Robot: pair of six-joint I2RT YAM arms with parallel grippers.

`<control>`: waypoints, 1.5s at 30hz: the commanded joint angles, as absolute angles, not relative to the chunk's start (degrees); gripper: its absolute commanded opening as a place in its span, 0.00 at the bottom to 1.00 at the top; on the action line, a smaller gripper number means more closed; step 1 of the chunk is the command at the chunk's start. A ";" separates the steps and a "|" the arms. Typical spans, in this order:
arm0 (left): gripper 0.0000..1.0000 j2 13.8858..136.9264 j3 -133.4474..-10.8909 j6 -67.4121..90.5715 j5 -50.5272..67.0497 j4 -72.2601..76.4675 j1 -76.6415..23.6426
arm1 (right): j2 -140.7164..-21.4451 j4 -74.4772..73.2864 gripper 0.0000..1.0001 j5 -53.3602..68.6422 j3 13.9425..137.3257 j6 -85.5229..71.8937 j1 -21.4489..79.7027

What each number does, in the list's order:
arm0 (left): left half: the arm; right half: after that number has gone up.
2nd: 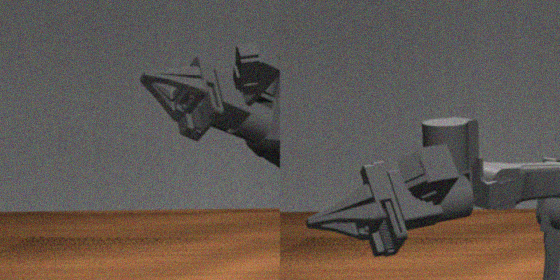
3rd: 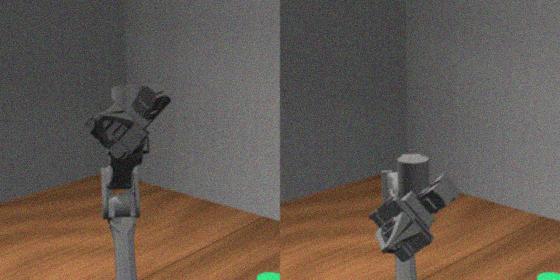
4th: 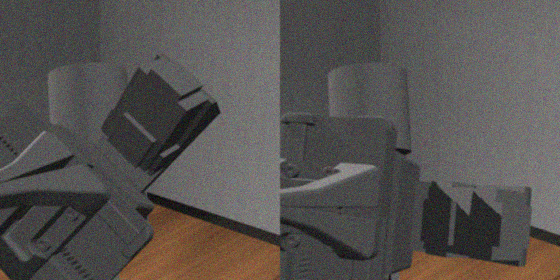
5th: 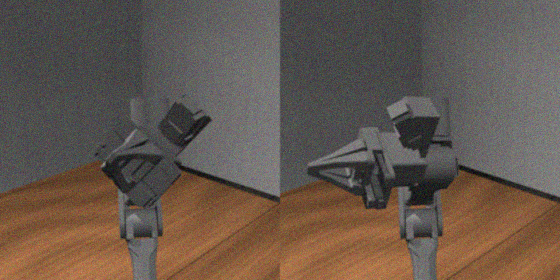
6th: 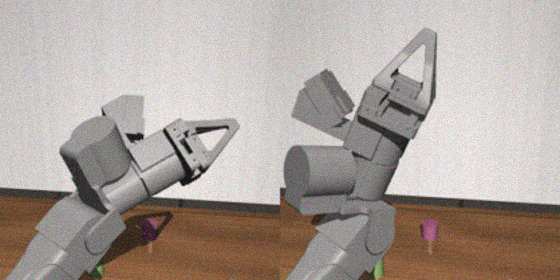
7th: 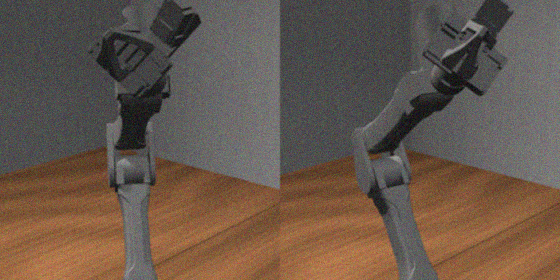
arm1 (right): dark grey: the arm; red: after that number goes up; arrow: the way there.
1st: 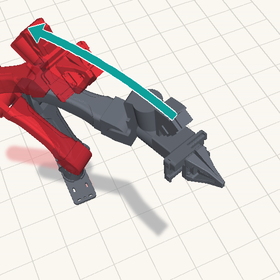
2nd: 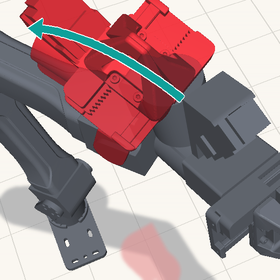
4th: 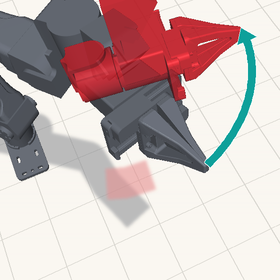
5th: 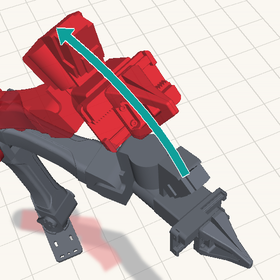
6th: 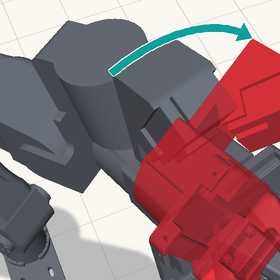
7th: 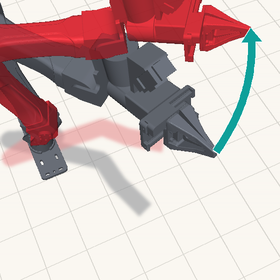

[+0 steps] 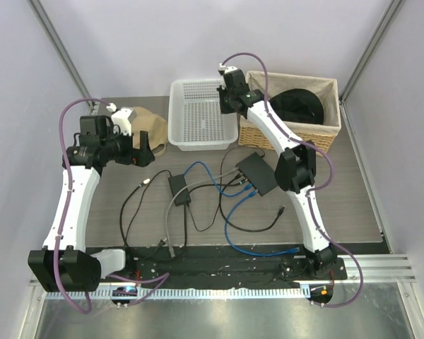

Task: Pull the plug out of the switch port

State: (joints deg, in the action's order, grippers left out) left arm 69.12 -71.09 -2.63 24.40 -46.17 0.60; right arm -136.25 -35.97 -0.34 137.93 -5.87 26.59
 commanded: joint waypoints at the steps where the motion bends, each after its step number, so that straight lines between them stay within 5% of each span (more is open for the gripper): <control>1: 1.00 68.11 -71.19 -4.66 22.85 -46.41 0.53 | -135.62 -34.45 0.01 -18.97 139.33 -17.22 27.25; 17: 1.00 73.74 -69.26 1.93 27.68 -39.91 0.53 | -123.58 -35.07 0.01 -19.52 119.90 -14.77 16.28; 21: 1.00 74.62 -69.26 2.46 28.57 -39.20 0.61 | -121.64 -33.93 0.01 -0.84 118.21 -12.14 13.54; 23: 0.99 74.88 -68.47 0.27 28.48 -39.37 -1.56 | -120.68 -33.84 0.09 12.67 118.30 -10.38 14.32; 28: 0.98 73.66 -63.73 -11.32 28.30 -41.57 -5.27 | -113.92 -35.07 0.37 17.49 108.92 -0.56 16.17; 35: 0.98 70.32 -59.50 -28.71 31.64 -47.01 -10.71 | -91.60 -29.10 0.55 14.24 70.46 13.08 19.86; 40: 1.00 70.40 -61.43 -34.62 32.34 -49.39 -13.62 | -81.41 -25.14 0.73 9.76 57.59 12.30 20.48; 45: 0.99 75.41 -60.04 -33.32 29.64 -48.00 -17.66 | -78.31 -25.31 0.75 8.18 51.77 14.41 20.48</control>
